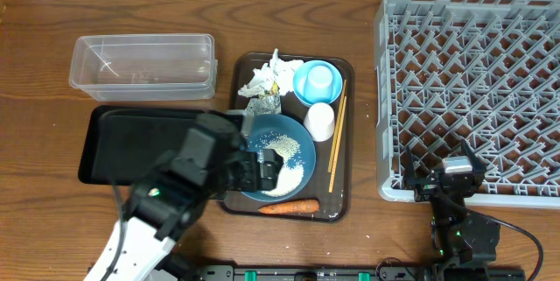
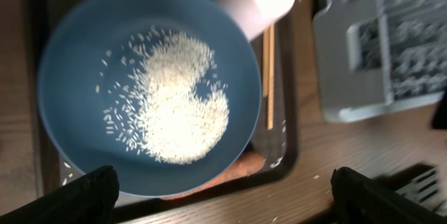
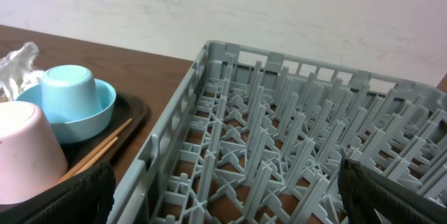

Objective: Sort waste into correct bins and load items into the dishwasher rack
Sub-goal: 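Move the left gripper to the blue plate's right rim, then close the left gripper on the blue plate rim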

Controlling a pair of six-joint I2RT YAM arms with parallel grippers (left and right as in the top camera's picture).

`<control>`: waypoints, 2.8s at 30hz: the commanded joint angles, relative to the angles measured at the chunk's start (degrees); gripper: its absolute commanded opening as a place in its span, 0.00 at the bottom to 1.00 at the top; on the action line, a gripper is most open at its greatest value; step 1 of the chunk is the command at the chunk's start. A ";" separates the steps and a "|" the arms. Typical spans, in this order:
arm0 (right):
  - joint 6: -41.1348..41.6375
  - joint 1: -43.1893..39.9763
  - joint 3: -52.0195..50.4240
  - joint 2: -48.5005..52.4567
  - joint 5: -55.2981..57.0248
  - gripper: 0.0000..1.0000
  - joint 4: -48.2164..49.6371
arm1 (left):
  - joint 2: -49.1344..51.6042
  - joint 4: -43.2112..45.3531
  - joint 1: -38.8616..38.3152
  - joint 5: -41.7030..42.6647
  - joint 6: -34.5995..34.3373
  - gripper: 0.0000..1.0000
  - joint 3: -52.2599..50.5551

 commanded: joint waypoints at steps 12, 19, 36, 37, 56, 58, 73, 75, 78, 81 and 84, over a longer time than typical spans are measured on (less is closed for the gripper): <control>-0.59 0.79 -0.07 -0.22 0.59 0.99 -0.24 | 13.09 2.29 -7.96 -0.11 -2.69 0.99 1.77; -0.59 0.79 -0.07 -0.22 0.57 0.99 -0.24 | 18.64 4.96 -13.86 -10.93 -3.65 0.99 1.92; -0.61 0.79 -0.07 -0.07 0.59 0.99 -0.24 | 30.64 10.51 -22.51 -29.35 -1.68 0.98 4.13; -0.61 0.79 -0.07 -0.07 0.59 0.99 -0.24 | 31.47 10.64 -22.77 -29.68 -1.66 0.98 4.13; -0.59 0.79 -0.07 -0.07 0.59 0.99 -0.22 | 36.94 15.76 -27.19 -29.49 -2.10 0.86 4.11; -0.59 0.79 -0.07 -0.07 0.57 0.99 -0.24 | 38.07 15.78 -27.17 -29.55 -2.34 0.86 4.11; -0.59 0.79 -0.07 -0.07 0.59 0.99 -0.24 | 41.51 16.04 -27.19 -29.44 -5.55 0.72 4.09; -0.61 0.79 -0.07 -0.07 0.57 0.99 -0.24 | 41.40 16.24 -27.19 -29.44 -5.53 0.72 4.09; -0.59 0.79 -0.07 -0.07 0.57 0.99 -0.24 | 40.89 16.48 -27.19 -29.46 -5.53 0.66 4.15; -0.59 0.79 -0.07 -0.07 0.59 0.99 -0.24 | 40.22 16.68 -27.19 -29.46 -5.53 0.60 4.15; -0.59 0.79 -0.07 -0.07 0.59 0.99 -0.24 | 39.89 16.68 -27.19 -29.46 -5.53 0.55 4.15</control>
